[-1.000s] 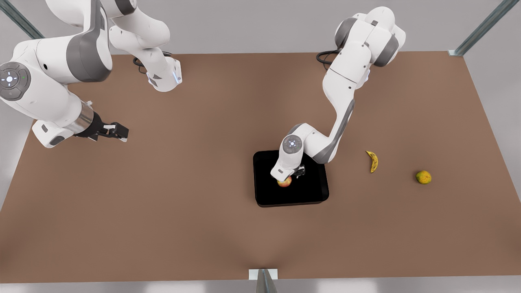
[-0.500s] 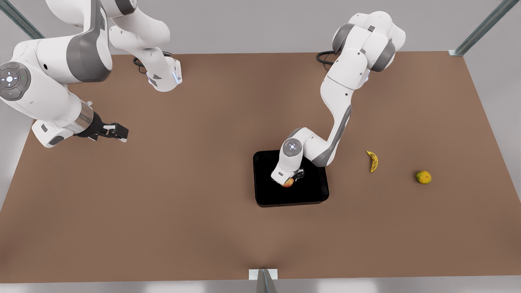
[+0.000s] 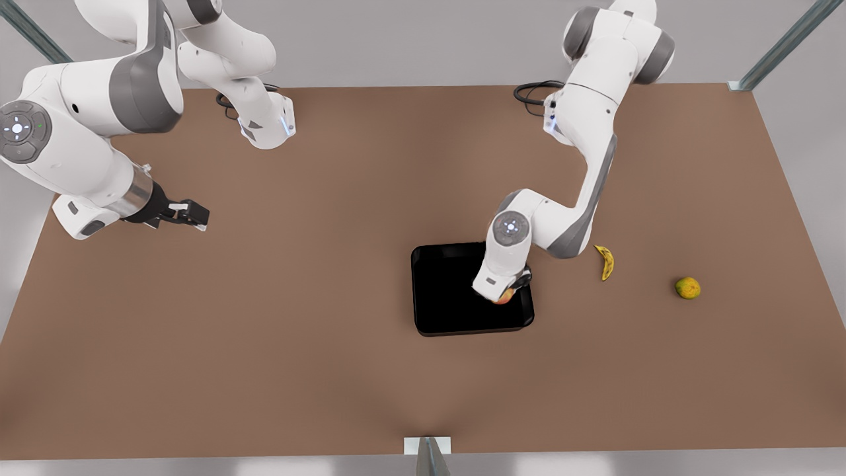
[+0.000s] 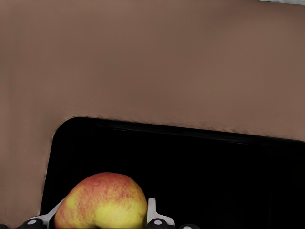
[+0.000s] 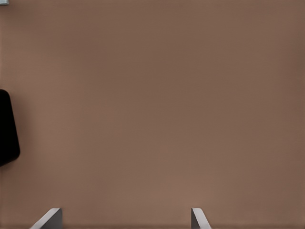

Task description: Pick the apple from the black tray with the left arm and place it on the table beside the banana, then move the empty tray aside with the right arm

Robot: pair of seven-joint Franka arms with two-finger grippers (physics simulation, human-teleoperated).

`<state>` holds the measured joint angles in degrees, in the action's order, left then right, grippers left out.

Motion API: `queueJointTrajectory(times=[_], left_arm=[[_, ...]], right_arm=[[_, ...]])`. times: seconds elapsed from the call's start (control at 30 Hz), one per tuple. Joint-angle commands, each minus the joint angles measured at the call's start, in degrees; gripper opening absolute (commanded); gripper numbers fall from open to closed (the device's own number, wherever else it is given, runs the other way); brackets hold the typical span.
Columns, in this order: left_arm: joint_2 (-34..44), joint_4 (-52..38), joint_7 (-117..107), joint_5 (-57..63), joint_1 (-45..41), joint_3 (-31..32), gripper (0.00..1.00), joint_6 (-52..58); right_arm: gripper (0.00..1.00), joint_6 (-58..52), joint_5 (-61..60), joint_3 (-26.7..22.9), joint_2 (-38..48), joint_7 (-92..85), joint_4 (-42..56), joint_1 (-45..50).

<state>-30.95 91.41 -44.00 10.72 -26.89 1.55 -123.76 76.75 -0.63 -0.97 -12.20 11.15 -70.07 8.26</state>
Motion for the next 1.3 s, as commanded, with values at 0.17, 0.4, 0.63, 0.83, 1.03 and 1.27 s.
queueJointTrajectory(times=[0.17, 0.4, 0.63, 0.83, 1.03, 1.27], left_arm=[[3.27, 0.44, 49.78, -0.61, 16.5, -0.06, 0.72, 13.46], [-1.48, 1.49, 78.62, -0.7, 32.42, 0.03, 0.72, 1.15], [-5.61, 10.63, 83.46, -0.53, 37.52, 0.03, 0.72, -18.01], [-6.75, 11.51, 84.87, -0.17, 38.93, 0.03, 1.0, -21.53], [3.16, 10.19, 81.8, -0.61, 38.49, 0.55, 1.0, -8.55], [10.21, -10.2, 60.89, -7.64, 37.43, 8.81, 1.0, 29.18]], right_arm=[[1.0, -0.55, -0.34, 4.31, -0.11, 0.63, -0.06, 2.37], [1.0, 4.11, 0.71, 5.45, -6.17, 18.11, -0.06, 17.58], [1.0, 18.17, -3.07, 5.8, -16.98, 37.36, -0.06, 19.43], [1.0, 26.87, -2.89, 5.98, -21.38, 44.57, -0.06, 21.8], [1.0, 31.71, -2.45, 6.06, -26.38, 44.57, -0.24, 24.26], [1.0, 35.66, -0.52, 6.06, -27.88, 44.13, -0.41, 26.19]])
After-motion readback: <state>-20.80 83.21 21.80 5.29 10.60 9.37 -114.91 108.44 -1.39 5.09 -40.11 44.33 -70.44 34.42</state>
